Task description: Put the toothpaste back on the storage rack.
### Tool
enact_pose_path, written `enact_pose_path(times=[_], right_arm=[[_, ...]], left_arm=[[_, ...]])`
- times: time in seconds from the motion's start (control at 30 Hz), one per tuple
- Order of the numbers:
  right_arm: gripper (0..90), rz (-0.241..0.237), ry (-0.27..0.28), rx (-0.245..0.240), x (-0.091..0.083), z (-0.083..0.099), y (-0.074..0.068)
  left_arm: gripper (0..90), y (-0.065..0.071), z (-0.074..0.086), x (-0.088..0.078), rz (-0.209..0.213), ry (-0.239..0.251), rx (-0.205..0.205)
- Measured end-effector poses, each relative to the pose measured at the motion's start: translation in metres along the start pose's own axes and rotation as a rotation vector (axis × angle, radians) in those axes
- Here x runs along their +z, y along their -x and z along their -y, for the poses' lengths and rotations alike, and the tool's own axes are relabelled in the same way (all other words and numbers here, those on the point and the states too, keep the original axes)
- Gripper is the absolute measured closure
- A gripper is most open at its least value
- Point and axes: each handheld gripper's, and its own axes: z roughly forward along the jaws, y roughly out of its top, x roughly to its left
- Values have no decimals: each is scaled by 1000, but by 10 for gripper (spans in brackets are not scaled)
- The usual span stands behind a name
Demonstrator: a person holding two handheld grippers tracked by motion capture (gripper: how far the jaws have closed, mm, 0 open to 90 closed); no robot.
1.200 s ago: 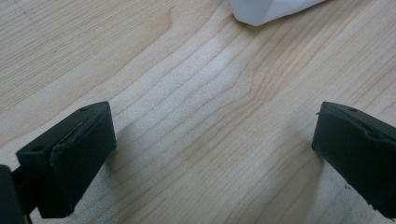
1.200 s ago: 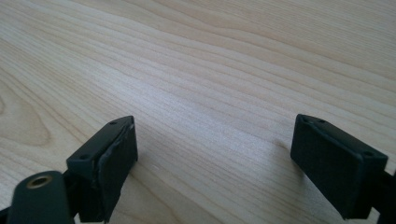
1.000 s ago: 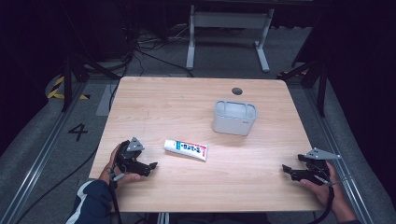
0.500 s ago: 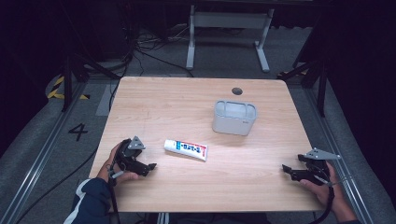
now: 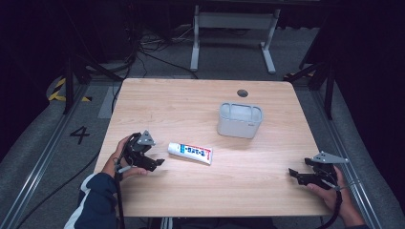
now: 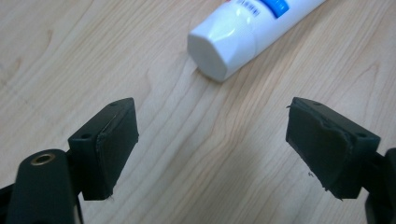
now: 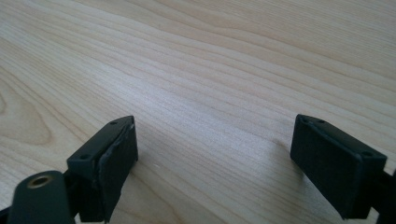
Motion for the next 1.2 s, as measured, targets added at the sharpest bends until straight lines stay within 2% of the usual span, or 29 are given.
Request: enact_pose_path(times=[0.13,0.2,0.3,0.37,0.57,0.63,1.0,1.1,1.2], right_arm=[[153,2,-2,-6,0,0,0],[153,2,-1,-5,0,0,0],[153,2,-2,-5,0,0,0],[153,0,-2,-7,0,0,0],[153,0,-1,-7,0,0,0],[153,0,-2,-7,0,0,0],[154,-1,-1,-8,0,0,0],[154,-1,-1,-8,0,0,0],[154,-1,-2,-7,0,0,0]], left_arm=[[182,2,-11,3,19,-13,18],[183,3,-19,6,24,-39,39],[179,5,-28,7,30,-34,68],[177,8,-34,8,34,-30,94],[192,18,-56,17,86,-44,172],[192,22,-63,20,85,-45,198],[209,28,-86,39,126,-93,250],[221,29,-90,48,118,-131,269],[234,30,-94,56,130,-166,296]])
